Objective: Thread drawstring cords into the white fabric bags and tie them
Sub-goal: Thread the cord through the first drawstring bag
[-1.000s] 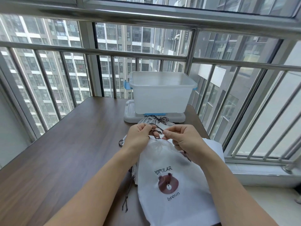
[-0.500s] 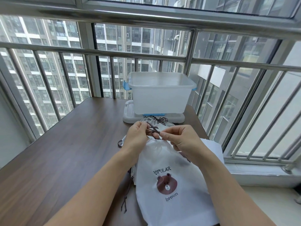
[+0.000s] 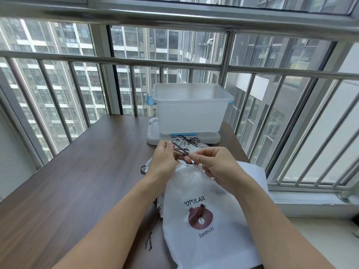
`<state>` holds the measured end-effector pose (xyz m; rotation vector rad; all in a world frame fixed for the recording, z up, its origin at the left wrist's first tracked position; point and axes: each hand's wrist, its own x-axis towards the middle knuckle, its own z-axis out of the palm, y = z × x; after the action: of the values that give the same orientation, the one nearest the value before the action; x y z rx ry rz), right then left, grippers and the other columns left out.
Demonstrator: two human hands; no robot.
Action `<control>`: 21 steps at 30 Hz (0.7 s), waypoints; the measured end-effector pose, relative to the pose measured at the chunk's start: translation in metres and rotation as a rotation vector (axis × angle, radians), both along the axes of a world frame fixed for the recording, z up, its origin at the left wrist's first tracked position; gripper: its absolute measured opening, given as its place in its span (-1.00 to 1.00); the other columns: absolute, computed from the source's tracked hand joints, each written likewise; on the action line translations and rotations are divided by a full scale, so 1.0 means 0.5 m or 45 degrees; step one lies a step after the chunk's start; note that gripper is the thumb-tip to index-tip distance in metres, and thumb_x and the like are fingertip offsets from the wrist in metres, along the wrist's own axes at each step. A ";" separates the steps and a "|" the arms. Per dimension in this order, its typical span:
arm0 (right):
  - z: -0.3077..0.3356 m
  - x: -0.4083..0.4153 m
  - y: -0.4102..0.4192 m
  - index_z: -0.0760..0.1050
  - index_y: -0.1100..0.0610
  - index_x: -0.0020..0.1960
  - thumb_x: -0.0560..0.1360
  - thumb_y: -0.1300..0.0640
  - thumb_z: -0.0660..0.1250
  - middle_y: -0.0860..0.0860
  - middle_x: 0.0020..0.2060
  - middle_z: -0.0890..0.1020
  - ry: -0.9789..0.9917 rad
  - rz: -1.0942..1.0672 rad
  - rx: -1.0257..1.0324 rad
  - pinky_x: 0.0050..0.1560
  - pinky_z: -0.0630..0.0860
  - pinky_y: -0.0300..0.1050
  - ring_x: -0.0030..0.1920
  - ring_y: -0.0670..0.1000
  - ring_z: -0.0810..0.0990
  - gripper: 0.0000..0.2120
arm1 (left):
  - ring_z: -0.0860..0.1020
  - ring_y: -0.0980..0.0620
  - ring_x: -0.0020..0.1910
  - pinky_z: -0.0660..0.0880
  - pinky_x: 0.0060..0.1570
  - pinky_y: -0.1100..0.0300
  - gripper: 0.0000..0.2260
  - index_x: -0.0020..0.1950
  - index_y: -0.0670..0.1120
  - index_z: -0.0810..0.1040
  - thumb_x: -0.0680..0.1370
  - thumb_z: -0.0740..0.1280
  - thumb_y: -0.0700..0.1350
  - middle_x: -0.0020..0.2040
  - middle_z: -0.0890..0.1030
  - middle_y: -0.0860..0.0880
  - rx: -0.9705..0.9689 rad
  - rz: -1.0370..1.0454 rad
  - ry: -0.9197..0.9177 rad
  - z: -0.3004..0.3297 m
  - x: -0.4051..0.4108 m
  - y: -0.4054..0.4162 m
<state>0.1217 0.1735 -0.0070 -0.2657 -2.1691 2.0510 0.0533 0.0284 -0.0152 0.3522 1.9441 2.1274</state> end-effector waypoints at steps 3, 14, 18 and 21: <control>0.001 0.000 -0.001 0.70 0.29 -0.09 0.50 0.16 0.49 -0.02 -0.38 0.59 -0.006 0.000 -0.056 -0.43 0.09 -0.22 -0.47 -0.08 0.16 -0.83 | 0.59 0.14 -0.42 0.48 -0.34 0.35 -0.75 -0.01 -0.13 0.36 0.74 -0.01 -0.07 -0.43 0.62 -0.03 0.013 -0.029 0.035 0.007 0.006 0.000; -0.012 -0.007 -0.009 0.66 0.27 -0.17 0.47 0.22 0.52 -0.03 -0.44 0.62 0.054 -0.168 0.012 -0.47 0.23 -0.23 -0.51 -0.10 0.28 -0.88 | 0.67 0.06 -0.23 0.52 -0.18 0.28 -0.64 0.09 -0.16 0.44 0.48 0.49 0.00 -0.20 0.70 -0.05 -0.064 -0.192 0.150 -0.002 0.008 -0.002; -0.007 -0.005 -0.008 0.66 0.32 -0.11 0.45 0.18 0.55 0.07 -0.33 0.69 0.111 -0.178 0.003 -0.47 0.24 -0.25 -0.52 -0.13 0.33 -0.80 | 0.68 -0.01 -0.11 0.52 0.02 0.15 -0.78 -0.04 -0.15 0.50 0.47 0.49 -0.13 -0.13 0.72 -0.12 0.111 -0.269 -0.027 -0.009 0.001 -0.006; -0.001 -0.002 -0.008 0.67 0.34 -0.10 0.44 0.17 0.55 0.09 -0.30 0.71 0.131 -0.175 0.017 -0.48 0.26 -0.27 -0.53 -0.17 0.39 -0.79 | 0.65 -0.07 -0.16 0.54 -0.03 0.05 -0.89 -0.11 -0.12 0.55 0.50 0.47 -0.16 -0.13 0.70 -0.15 0.234 -0.361 -0.195 -0.013 0.000 -0.007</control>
<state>0.1208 0.1695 -0.0077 -0.2919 -2.0438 1.9314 0.0532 0.0249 -0.0215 0.4539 1.5202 2.0815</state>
